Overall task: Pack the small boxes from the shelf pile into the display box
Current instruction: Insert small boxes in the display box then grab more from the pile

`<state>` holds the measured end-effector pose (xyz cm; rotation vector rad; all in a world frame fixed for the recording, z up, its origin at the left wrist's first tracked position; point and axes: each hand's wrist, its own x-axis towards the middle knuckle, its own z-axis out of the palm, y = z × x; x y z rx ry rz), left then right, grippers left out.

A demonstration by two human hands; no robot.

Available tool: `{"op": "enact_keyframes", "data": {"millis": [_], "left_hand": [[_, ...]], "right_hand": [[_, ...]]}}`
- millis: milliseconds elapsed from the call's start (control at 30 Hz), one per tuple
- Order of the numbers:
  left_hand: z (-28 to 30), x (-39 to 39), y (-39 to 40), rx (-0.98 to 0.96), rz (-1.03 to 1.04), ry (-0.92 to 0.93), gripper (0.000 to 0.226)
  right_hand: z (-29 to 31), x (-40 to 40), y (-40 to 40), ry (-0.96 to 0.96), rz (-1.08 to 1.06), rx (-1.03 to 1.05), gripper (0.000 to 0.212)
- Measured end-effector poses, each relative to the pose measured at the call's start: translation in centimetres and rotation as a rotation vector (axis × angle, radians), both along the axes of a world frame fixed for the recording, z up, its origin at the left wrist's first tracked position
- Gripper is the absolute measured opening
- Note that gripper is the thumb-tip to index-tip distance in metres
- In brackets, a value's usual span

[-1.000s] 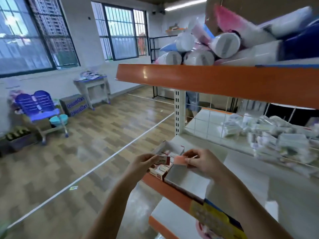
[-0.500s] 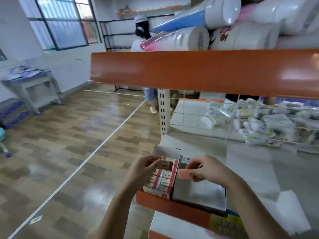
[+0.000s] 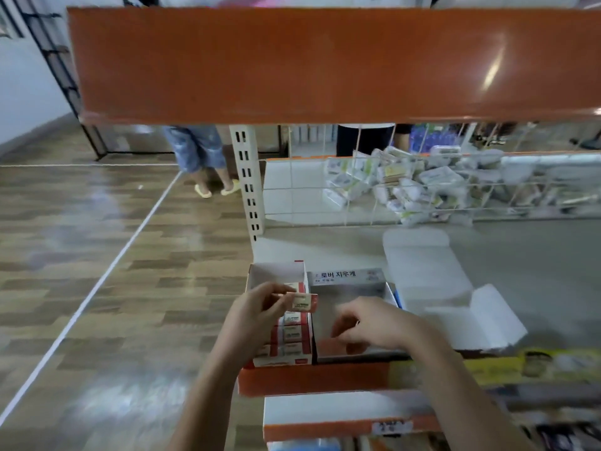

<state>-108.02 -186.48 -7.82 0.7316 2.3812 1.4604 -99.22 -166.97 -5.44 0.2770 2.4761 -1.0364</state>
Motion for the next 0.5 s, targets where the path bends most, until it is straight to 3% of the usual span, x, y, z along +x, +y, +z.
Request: {"op": "enact_keyframes", "data": {"millis": [167,500], "left_hand": [[-0.28,-0.27,-0.20,0.016,0.002,-0.012,0.010],[-0.08,-0.40,-0.26,-0.061,-0.041,0.026,0.014]], "right_hand": [[-0.51,0.30,-0.50,0.040,-0.006,0.067,0.011],[-1.00,0.79,-1.07,0.082,-0.056,0.135,0.022]]}}
